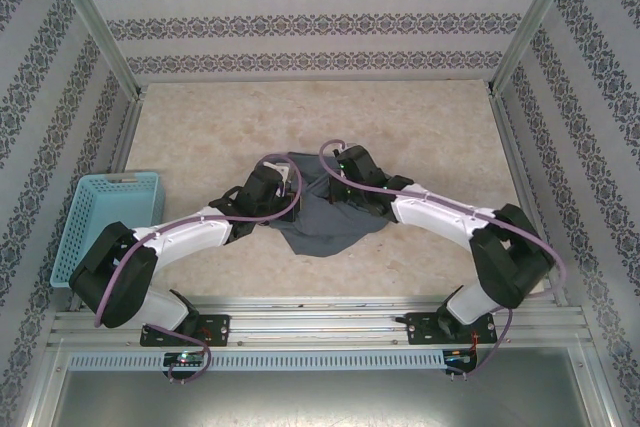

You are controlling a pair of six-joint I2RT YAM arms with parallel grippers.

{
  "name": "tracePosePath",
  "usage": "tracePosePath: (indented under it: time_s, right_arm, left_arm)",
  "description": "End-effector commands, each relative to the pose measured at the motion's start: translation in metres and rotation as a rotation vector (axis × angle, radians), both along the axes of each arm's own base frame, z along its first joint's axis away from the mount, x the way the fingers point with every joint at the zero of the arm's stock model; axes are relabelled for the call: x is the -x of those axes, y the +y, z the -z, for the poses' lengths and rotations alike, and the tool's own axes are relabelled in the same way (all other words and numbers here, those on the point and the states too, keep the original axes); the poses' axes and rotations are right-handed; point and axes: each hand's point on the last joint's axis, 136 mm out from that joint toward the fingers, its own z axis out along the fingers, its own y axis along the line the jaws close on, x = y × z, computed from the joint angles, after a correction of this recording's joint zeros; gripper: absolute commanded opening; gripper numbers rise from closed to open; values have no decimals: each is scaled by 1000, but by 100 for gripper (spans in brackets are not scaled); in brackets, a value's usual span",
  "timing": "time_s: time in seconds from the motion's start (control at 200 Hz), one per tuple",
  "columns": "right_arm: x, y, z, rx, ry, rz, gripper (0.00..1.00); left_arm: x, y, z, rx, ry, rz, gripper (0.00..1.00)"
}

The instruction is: Fold the inside-out t-shirt

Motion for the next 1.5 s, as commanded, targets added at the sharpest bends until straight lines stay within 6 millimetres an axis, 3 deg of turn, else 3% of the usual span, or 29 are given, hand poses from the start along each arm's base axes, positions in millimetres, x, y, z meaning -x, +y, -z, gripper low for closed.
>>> tracePosePath:
  time_s: [0.0, 0.135, 0.275, 0.365, 0.56, 0.724, 0.829, 0.934, 1.094, 1.259, 1.319, 1.364, 1.494]
  right_arm:
    - [15, -15, -34, 27, -25, -37, 0]
    - [38, -21, -55, -21, 18, -109, 0]
    - [47, -15, -85, -111, -2, -153, 0]
    - [41, -10, -106, -170, -41, -136, 0]
    - [21, 4, -122, -163, -18, -122, 0]
    - [38, -5, -151, -137, -73, -191, 0]
    - [52, -26, -144, -89, -64, -173, 0]
    - [62, -35, -135, -123, -33, -162, 0]
    - [64, -28, -128, -175, -10, -178, 0]
    - [41, -22, -111, -162, 13, -158, 0]
    - [29, -28, -96, -101, 18, -108, 13]
    - [26, -34, -83, -50, 37, -90, 17]
    - [39, -27, -58, -15, 48, -106, 36]
  left_arm:
    - [-2, 18, 12, -117, 25, -54, 0]
    - [-6, 22, 15, -163, 24, -57, 0]
    - [-7, 15, 21, -161, 43, -33, 0]
    - [-3, 3, 20, -138, 40, 7, 0]
    - [16, -38, 6, -125, -13, 146, 0]
    - [-1, 6, 34, -234, 43, -12, 0]
    - [-12, 37, 54, -291, 100, -112, 0]
    - [-18, 43, 61, -360, 104, -122, 0]
    - [-21, 30, 46, -310, 67, -100, 0]
    - [-10, -5, 24, -243, 2, 13, 0]
    - [-7, -11, 22, -191, 9, 13, 0]
    - [-5, -13, 23, -168, 15, 15, 0]
    - [-2, -15, 22, -134, 20, 17, 0]
